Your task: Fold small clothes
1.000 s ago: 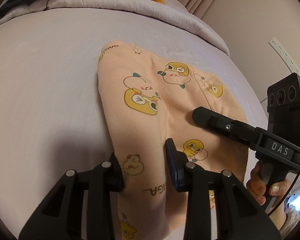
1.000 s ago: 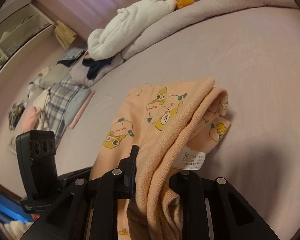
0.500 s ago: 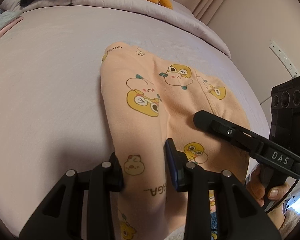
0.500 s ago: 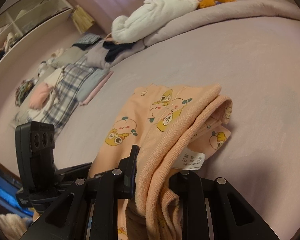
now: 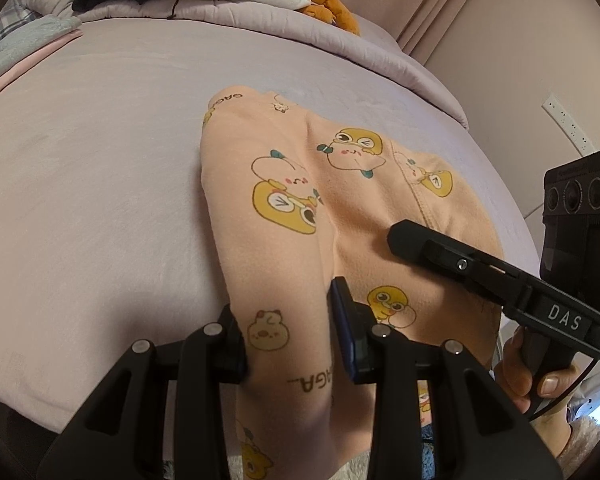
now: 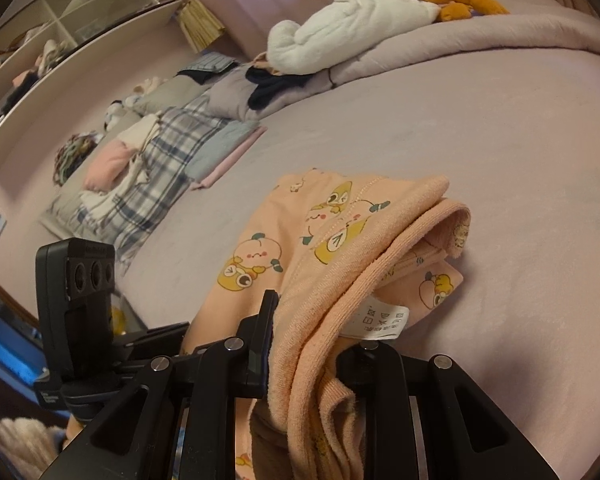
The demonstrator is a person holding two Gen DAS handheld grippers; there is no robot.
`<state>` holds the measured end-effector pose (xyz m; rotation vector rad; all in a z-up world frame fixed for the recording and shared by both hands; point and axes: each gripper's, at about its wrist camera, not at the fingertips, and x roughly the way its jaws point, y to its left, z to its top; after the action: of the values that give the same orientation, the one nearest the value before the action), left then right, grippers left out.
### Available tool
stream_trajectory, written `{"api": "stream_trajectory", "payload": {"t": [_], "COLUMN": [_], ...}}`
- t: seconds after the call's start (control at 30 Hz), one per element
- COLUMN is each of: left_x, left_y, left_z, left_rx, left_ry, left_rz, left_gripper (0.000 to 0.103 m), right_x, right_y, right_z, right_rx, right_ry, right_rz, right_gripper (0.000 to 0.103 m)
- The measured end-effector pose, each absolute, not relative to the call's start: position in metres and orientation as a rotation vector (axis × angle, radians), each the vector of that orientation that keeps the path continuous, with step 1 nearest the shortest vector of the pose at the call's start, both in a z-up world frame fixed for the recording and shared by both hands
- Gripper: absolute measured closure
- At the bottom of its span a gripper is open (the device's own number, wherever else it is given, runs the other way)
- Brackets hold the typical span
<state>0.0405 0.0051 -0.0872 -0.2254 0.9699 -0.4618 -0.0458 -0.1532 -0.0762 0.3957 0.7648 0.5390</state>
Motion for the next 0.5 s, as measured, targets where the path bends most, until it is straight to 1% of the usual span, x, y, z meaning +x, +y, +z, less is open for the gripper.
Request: {"api": "stream_trajectory", "payload": {"t": [0.5], "left_x": [0.035], "left_y": [0.023], "left_z": [-0.072], "left_rx": [-0.269], "left_ry": [0.929], "left_rz": [-0.468], "left_gripper": [0.069], "right_x": [-0.054], "right_y": [-0.144], "right_z": [-0.063], "right_rx": [0.377], "right_ry": [0.724], "right_rz": [0.572], "right_gripper": [0.079]}}
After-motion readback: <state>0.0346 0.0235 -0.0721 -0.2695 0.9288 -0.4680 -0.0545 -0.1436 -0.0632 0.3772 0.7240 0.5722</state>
